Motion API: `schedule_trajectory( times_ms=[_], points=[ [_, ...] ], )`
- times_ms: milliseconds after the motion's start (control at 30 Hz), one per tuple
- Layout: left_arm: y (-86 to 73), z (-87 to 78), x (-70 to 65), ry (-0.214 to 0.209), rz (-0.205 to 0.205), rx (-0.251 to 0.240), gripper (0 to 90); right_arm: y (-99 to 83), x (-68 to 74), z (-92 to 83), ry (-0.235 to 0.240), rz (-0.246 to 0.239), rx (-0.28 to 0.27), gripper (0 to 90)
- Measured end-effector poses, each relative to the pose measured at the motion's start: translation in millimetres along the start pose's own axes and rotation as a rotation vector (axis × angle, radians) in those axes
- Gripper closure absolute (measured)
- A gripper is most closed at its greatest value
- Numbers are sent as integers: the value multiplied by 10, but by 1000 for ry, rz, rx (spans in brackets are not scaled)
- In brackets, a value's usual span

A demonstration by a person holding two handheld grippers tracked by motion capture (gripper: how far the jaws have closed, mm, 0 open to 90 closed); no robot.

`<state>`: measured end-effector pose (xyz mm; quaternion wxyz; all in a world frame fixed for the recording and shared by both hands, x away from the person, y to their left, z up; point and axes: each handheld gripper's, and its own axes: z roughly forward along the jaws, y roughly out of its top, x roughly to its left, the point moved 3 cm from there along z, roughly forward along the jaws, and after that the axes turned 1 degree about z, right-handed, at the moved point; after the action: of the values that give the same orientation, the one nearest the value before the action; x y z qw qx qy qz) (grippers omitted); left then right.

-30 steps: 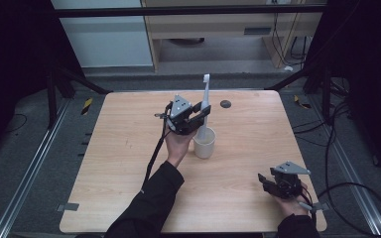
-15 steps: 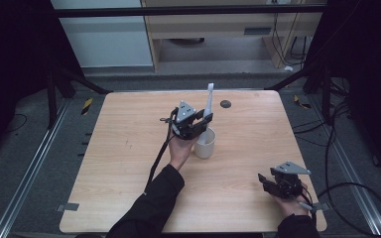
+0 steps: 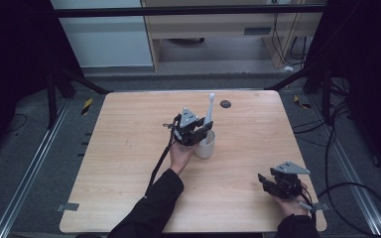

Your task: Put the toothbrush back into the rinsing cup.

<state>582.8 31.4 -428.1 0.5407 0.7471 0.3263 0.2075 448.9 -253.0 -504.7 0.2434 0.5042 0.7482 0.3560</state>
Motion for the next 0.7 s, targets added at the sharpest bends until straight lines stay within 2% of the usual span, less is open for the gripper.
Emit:
schedule_trajectory(
  times_ms=[700],
  points=[
    [-142, 85, -24, -15, 16, 83, 659, 0, 0, -2, 0, 5, 0, 463]
  ],
)
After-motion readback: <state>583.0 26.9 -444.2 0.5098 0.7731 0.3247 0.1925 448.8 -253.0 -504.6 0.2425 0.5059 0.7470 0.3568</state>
